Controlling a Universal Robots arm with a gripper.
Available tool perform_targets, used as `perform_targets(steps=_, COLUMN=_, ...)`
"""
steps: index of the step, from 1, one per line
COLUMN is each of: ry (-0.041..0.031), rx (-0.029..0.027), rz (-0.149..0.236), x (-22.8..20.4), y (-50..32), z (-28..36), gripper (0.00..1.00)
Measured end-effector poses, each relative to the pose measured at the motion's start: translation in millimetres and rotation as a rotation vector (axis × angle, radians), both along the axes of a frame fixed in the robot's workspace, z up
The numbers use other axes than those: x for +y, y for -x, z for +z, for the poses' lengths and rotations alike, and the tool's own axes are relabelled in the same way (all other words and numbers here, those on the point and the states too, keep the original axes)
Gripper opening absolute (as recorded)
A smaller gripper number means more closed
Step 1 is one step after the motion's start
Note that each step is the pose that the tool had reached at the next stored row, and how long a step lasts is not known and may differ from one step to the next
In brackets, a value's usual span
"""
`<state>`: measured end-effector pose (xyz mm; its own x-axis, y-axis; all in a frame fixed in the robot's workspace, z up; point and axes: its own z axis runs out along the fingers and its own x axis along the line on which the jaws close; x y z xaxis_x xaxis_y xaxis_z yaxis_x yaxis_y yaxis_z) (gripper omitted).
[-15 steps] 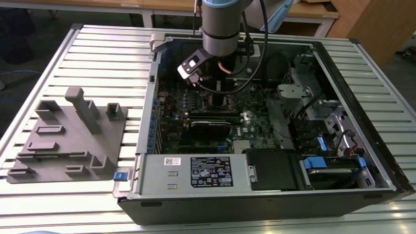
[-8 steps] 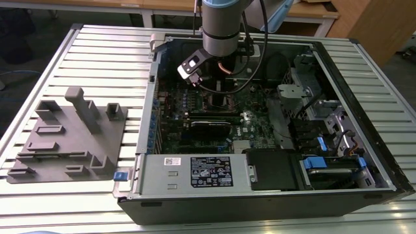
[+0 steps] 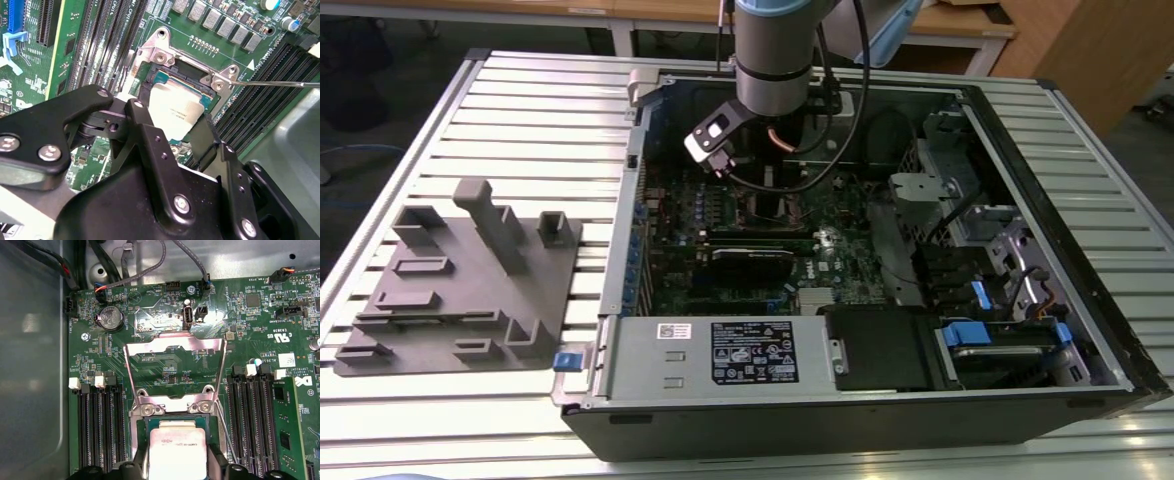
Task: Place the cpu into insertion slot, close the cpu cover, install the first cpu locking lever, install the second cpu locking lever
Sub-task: 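Place the cpu into insertion slot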
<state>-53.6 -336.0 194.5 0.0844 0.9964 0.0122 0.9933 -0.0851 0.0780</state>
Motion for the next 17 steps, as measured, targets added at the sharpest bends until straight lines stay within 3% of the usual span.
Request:
perform_targets(steps=2, ry=0.0, rx=-0.0002, rz=0.0, x=0.0, y=0.0, z=-0.1, gripper=0.53)
perform_targets(steps=17, ry=-0.0004, rx=-0.0005, rz=0.0, x=0.1, y=-0.1, z=0.9, gripper=0.53)
